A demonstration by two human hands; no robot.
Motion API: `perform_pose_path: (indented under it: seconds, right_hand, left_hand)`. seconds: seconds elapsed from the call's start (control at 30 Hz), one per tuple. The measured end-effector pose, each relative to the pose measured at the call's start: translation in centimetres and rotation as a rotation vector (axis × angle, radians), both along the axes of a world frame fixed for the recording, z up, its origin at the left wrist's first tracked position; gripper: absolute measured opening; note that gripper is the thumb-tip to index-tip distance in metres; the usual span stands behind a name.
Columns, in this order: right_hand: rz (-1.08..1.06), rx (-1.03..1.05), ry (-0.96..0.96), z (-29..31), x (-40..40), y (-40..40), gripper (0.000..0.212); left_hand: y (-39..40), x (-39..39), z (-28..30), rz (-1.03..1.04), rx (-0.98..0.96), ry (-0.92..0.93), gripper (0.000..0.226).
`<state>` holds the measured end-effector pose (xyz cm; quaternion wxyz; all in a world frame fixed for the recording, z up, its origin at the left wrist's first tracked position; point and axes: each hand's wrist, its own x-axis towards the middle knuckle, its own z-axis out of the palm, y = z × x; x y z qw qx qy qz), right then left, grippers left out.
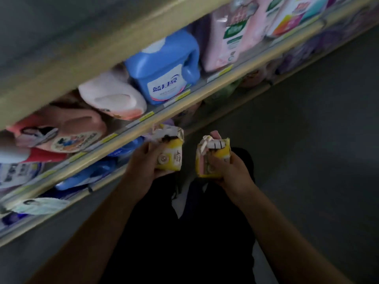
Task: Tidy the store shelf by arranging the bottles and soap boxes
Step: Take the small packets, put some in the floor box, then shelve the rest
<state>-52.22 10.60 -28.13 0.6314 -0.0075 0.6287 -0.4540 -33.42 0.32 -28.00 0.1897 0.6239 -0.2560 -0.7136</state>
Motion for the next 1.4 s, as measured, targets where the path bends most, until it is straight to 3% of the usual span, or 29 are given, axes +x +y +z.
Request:
perform_pose_path:
  seconds: [0.3,0.53,1.03,1.4]
  right_hand:
    - [-0.341,0.127,0.054,15.3,-6.6,5.8,0.025]
    - [-0.619,0.052,0.026,20.2,-13.9,14.4,0.031]
    - [-0.941,0.050,0.058,22.4,-35.1,22.7,0.032]
    - [-1.098,0.177,0.114,23.4,-56.2,24.1,0.026]
  left_hand:
    - [0.0,-11.3,14.8,-0.319,-0.008,-0.071,0.008]
    - [3.4,-23.2,20.3,-0.601,-0.080,-0.083,0.029]
    - [10.1,-48.8,21.2,-0.714,-0.054,0.010,0.006]
    - [10.1,-76.6,19.7,-0.999,-0.003,0.002,0.010]
